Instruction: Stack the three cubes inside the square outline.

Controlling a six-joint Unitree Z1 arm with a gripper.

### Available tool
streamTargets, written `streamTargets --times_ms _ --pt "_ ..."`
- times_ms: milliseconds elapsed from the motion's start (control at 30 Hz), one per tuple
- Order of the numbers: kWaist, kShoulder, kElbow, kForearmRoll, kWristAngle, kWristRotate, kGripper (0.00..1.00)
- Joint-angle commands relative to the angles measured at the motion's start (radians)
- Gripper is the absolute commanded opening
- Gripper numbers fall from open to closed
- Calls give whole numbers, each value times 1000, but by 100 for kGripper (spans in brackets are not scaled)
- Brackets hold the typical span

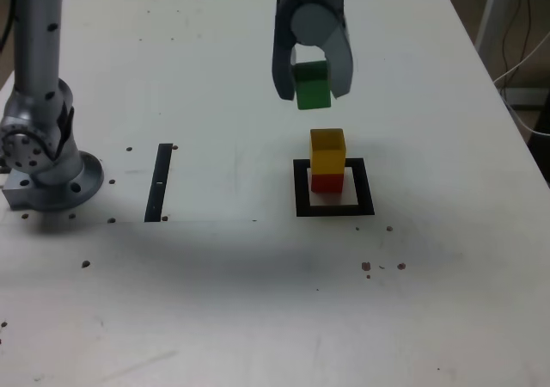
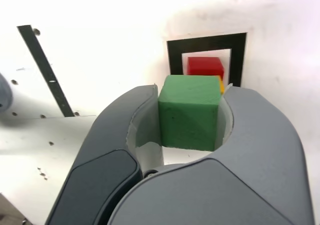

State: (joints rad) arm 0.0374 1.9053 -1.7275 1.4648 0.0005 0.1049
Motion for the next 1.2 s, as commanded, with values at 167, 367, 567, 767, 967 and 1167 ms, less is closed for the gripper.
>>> streamTargets --times_ms 167,367,567,767,967,1167 --pt "-49 59 -57 27 -36 -13 23" --pt "-76 74 -68 26 -47 -21 23" --pt "-83 85 -68 25 -51 -24 23" --pt "-83 101 -66 18 -51 -23 23" --pt "-80 115 -59 7 -52 -19 24" --pt "-73 112 -42 -3 -55 -11 76"
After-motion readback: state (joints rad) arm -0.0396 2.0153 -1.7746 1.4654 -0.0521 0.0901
